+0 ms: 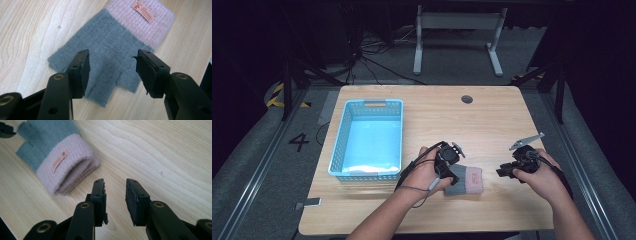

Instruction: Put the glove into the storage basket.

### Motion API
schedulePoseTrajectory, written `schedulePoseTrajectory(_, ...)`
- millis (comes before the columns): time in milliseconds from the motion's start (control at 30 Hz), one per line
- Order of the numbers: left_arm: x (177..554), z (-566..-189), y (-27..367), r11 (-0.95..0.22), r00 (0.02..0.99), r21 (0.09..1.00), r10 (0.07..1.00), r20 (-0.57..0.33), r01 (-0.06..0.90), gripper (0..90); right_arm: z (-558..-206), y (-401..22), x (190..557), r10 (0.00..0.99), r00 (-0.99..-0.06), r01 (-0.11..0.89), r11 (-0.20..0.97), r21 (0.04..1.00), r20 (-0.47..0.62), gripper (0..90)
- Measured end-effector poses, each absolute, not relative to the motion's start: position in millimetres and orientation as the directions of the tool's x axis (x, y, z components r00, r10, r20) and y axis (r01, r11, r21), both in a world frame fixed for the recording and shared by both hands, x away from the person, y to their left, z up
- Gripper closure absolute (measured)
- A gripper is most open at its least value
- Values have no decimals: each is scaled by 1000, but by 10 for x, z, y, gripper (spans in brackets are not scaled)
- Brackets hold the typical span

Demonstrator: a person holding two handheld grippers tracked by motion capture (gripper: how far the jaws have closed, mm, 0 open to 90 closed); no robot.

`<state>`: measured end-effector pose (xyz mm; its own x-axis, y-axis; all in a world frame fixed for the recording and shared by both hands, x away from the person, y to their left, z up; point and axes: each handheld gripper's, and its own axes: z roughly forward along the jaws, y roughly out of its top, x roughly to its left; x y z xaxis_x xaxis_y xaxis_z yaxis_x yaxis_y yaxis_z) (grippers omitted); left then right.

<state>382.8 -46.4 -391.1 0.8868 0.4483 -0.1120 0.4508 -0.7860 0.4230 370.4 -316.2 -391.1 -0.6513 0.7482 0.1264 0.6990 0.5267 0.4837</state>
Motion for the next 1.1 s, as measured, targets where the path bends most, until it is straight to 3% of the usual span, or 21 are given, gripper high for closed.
schedulePoseTrajectory(200,3884,-4006,-549,-799,898,423,428,-100,428,383,-3906,-3230,3657,761,-635,709,508,489,130,685)
schedulePoseTrajectory(1100,3903,-4302,-754,-825,904,384,423,-66,414,278,-3908,-3189,3677,749,-646,699,506,505,144,644)
